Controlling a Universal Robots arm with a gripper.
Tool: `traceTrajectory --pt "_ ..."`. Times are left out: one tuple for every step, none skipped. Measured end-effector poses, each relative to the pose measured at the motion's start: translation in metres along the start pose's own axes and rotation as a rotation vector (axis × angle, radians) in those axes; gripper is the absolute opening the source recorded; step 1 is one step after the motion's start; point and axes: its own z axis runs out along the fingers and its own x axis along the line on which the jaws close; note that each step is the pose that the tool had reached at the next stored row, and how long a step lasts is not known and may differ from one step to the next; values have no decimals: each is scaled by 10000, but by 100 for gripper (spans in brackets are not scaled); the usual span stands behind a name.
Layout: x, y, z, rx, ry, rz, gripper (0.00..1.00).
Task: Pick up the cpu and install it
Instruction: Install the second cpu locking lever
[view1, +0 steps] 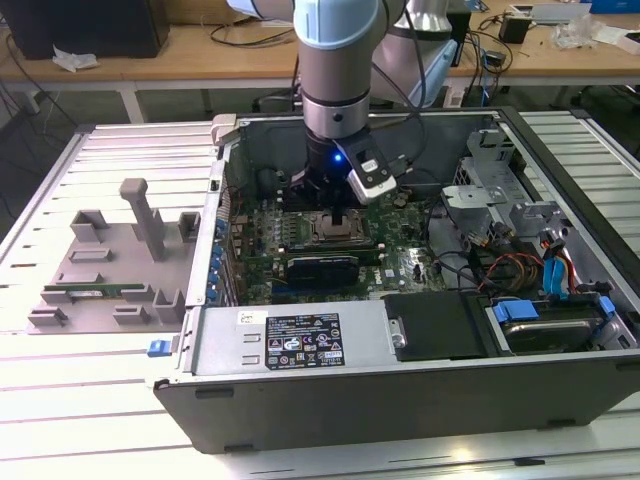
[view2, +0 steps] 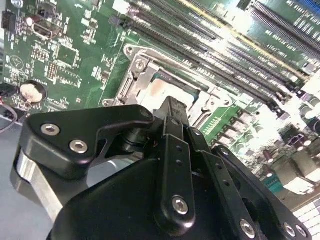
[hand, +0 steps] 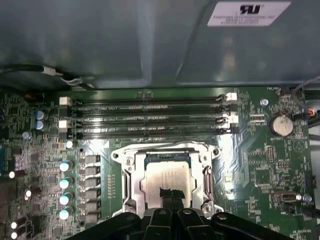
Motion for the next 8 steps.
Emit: traceTrajectory --pt "-2 5 -5 2 1 -1 11" --pt "-3 6 -8 1 0 -1 11" --pt "-3 6 -8 -2 -1 -1 11" --pt "-3 6 -8 -2 -1 0 11" --pt "-3 7 -11 -1 -1 0 11" --pt "-4 7 -14 0 0 0 11" --pt "-4 7 -15 0 0 0 11" --pt "-4 7 -15 -1 0 0 11"
